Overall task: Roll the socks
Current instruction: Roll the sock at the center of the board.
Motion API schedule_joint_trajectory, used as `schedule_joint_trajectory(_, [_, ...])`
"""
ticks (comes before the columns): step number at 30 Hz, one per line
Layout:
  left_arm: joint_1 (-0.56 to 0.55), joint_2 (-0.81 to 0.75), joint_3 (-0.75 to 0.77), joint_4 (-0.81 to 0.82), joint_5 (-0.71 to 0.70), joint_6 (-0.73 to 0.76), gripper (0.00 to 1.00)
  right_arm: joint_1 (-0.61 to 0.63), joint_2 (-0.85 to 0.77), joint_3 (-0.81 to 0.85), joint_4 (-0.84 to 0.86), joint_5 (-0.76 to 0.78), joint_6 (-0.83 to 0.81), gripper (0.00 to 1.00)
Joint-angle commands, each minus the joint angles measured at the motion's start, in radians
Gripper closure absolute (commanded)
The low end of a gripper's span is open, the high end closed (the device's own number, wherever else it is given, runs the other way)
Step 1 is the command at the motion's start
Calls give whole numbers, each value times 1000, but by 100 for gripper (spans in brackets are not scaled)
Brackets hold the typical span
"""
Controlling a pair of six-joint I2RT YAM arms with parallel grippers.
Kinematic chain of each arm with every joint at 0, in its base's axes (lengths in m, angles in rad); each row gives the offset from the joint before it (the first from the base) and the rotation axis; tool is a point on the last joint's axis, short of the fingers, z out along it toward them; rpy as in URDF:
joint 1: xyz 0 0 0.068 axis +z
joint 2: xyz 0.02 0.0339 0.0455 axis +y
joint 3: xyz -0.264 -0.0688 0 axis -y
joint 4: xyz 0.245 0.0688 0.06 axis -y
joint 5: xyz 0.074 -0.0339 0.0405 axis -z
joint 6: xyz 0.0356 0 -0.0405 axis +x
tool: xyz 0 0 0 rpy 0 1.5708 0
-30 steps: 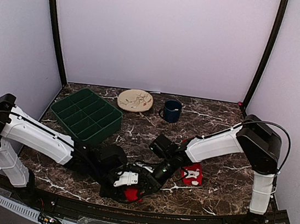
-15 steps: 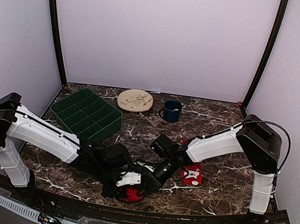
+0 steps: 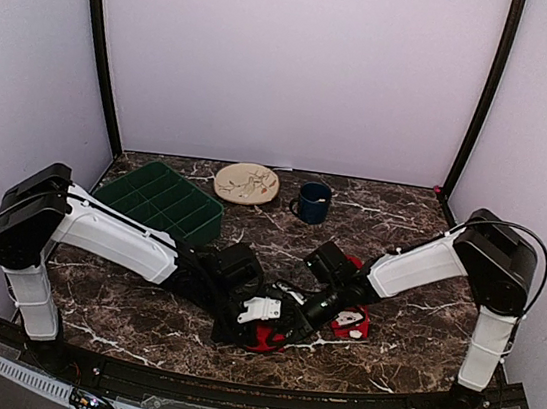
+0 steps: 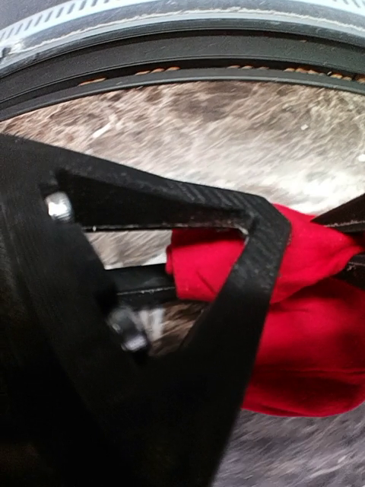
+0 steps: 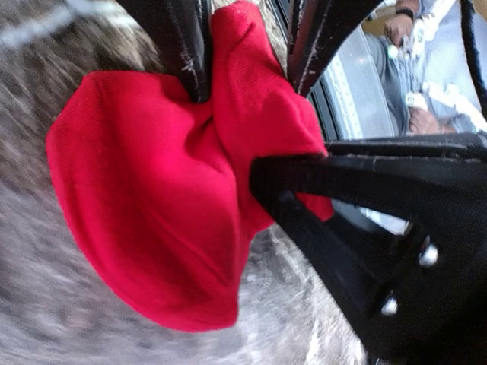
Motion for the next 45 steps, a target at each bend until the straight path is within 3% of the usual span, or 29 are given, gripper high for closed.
schedule_joint_trajectory(1, [28,43,59,13,38,91,94,-33,-77,-69,98,97,70,66])
schedule_joint_trajectory(6, [57,61,82,7,88,122,94,-74,-148,-144,132,169,105,58])
schedule_joint_trajectory(17, [78,68,83,-53,157,95,94,-101,-250,-224,203,292,143,55])
schedule_joint_trajectory(27, [134,121,141,-181,333,29,94,-94,-422,-309,223,421,77,55])
schedule_joint_trajectory(38, [212,228,225,-325,569,13,93,91,-515,-345,193,665,-71,55])
schedule_joint_trajectory(45, [253,262,225,-355,664,21,93,190,-515,-316,191,730,-172,54])
